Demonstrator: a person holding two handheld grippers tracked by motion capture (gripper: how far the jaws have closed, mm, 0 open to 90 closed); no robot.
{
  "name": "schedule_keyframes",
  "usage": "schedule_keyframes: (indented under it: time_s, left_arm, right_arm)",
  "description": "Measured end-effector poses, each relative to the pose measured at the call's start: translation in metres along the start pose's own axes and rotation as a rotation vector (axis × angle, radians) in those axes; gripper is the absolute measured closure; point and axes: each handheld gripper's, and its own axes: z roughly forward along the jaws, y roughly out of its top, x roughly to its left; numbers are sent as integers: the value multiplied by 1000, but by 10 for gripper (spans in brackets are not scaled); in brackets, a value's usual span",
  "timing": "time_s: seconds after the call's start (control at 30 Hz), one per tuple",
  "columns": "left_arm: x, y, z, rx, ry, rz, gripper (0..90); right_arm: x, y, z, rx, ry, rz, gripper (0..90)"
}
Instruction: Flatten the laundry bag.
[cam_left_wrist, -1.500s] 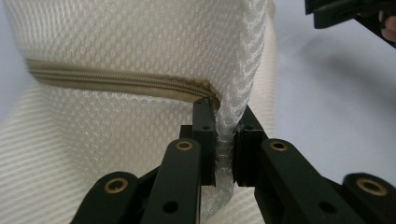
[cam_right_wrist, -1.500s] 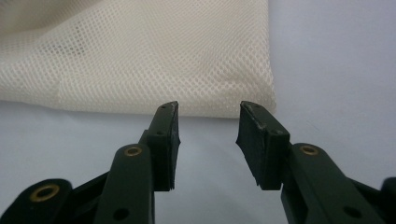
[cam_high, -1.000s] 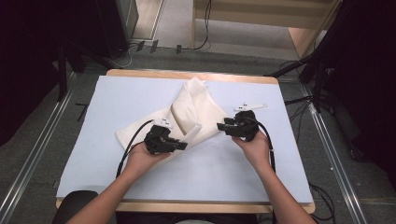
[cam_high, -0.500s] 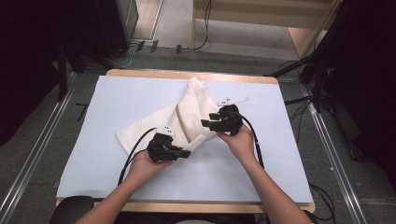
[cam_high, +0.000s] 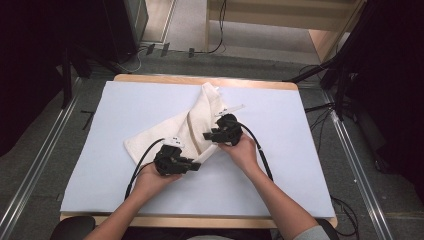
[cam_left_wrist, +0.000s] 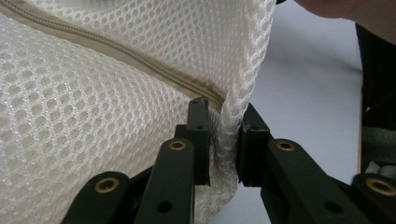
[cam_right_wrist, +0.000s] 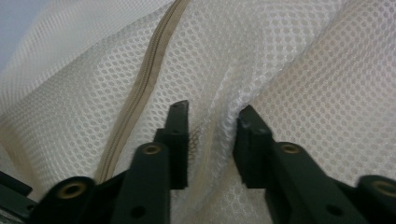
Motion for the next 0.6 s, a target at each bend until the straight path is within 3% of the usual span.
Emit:
schedule_keyframes:
  time_s: [0.1, 0.37, 0.5, 0.6]
  left_arm:
    - [-1, 1, -3, 17, -11, -3, 724]
    - [-3, 6, -26, 26, -10, -18, 597]
    - [0, 7, -46, -7, 8, -26, 569]
    - [7, 5, -61, -31, 44, -42, 563]
  right_arm:
    - [2, 0, 1, 13, -7, -23, 834]
    - [0, 1, -4, 4, -4, -16, 834]
    - [-1, 2, -6, 1, -11, -18, 834]
    - [-1, 2, -8, -2, -8, -11, 834]
